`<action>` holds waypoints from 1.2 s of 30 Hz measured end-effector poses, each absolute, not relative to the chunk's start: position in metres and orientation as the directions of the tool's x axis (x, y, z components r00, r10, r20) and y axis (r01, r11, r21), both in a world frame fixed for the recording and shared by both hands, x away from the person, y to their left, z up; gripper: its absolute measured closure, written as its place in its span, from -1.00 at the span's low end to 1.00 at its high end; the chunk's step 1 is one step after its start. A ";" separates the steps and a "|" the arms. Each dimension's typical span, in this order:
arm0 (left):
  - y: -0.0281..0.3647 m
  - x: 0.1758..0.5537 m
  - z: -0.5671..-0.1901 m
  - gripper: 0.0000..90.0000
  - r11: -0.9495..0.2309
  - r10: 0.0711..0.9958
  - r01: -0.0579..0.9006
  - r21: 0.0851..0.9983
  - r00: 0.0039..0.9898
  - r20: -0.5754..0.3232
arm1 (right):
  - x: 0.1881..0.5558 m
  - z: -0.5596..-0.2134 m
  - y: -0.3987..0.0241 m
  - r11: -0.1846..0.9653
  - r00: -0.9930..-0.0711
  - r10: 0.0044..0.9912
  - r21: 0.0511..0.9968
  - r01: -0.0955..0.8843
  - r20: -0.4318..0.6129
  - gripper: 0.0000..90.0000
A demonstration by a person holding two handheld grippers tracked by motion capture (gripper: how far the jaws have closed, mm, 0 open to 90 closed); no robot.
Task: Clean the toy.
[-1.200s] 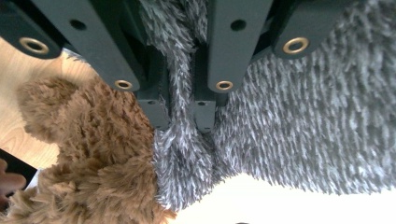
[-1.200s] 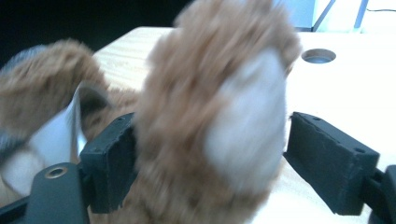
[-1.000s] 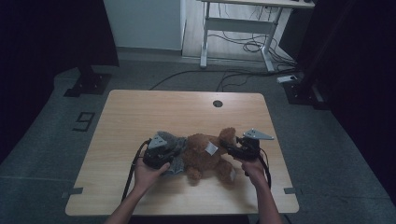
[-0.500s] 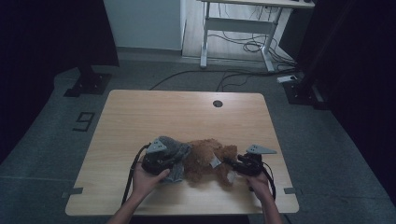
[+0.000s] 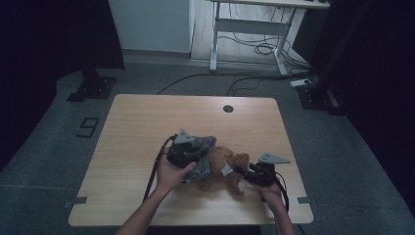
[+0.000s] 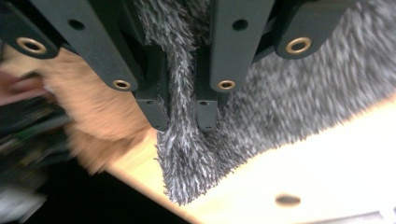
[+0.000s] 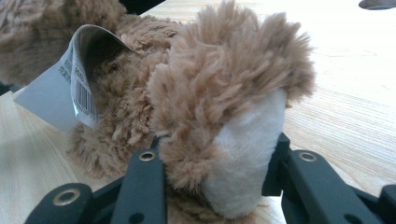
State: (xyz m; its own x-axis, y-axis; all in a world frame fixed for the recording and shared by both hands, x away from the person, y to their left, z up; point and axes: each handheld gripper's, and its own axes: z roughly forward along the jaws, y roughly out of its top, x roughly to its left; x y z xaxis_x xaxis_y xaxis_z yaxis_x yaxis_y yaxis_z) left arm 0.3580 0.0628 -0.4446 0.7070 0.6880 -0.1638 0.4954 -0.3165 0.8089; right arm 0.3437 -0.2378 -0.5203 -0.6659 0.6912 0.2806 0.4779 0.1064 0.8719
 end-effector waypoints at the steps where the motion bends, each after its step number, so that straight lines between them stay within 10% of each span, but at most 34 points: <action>1: 0.067 0.358 -0.453 0.74 -0.293 0.702 0.488 0.822 0.694 -0.162 | 0.344 -0.520 -0.239 0.104 -0.656 0.701 0.870 0.483 0.280 0.40; 36: 0.192 0.338 -0.481 0.76 -0.155 0.843 0.568 0.808 0.502 -0.191 | 0.349 -0.525 -0.239 0.083 -0.652 0.689 0.860 0.504 0.316 0.41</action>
State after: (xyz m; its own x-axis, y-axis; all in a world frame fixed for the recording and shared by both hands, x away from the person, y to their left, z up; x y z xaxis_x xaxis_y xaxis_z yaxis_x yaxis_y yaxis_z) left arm 0.3377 0.1922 -0.4810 0.5025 0.8432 -0.1911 0.5678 -0.1551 0.8085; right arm 0.3493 -0.2395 -0.5249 -0.6524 0.6890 0.3156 0.5036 0.0830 0.8599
